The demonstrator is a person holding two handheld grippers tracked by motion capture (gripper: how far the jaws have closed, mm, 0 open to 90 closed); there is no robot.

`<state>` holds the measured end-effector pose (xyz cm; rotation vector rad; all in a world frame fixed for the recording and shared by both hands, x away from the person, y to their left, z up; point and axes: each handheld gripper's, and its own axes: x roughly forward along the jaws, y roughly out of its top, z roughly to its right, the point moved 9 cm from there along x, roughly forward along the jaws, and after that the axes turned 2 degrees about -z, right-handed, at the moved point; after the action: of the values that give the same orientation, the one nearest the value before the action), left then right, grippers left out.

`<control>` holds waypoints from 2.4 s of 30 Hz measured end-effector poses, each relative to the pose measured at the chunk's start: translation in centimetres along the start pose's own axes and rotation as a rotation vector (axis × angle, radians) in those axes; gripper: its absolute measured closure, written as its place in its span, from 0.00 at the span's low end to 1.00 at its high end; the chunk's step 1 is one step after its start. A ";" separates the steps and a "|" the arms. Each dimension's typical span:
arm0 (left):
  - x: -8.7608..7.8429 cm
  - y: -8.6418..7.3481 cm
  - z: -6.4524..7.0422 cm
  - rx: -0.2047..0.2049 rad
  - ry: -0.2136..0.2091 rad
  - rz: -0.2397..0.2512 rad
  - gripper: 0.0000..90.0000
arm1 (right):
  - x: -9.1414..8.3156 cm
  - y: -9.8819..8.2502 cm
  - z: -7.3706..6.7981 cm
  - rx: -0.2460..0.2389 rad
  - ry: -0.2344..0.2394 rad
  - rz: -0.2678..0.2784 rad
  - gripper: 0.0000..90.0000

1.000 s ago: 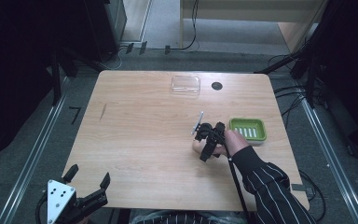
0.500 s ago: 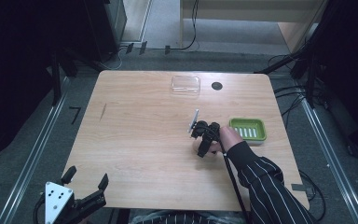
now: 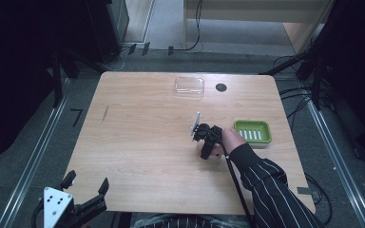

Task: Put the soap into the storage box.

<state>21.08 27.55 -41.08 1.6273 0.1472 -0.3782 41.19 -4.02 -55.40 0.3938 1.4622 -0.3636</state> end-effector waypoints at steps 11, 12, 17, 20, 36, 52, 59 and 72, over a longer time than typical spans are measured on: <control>0.0 0.0 0.0 -0.002 0.002 0.001 0.08 | -0.1 -0.1 -0.4 0.014 0.045 0.006 0.37; 0.1 0.0 0.1 0.001 0.001 0.001 0.08 | -0.1 -0.1 -0.4 0.016 0.047 0.007 0.37; 0.0 0.1 0.0 -0.004 0.001 0.003 0.08 | -0.1 -0.1 -0.4 0.022 0.043 0.012 0.38; 0.1 0.1 0.3 0.006 -0.005 0.002 0.08 | -0.2 -0.1 -0.4 0.019 0.038 0.025 0.38; 0.1 0.1 0.2 0.001 -0.005 0.003 0.08 | -1.4 -0.4 -0.6 -0.033 0.002 0.022 0.38; 0.1 0.1 0.2 0.000 -0.006 0.005 0.08 | -3.1 -2.4 0.5 -0.008 -0.029 0.035 0.38; 0.2 0.1 0.3 0.006 -0.005 0.001 0.08 | -3.7 -3.7 1.1 0.015 -0.036 0.035 0.38; 0.2 0.1 0.2 0.004 -0.006 0.002 0.08 | -4.5 -5.9 2.1 0.022 -0.058 0.032 0.38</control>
<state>21.28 27.30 -41.03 1.6296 0.1406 -0.3824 39.96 -10.24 -51.00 0.4207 1.3943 -0.3625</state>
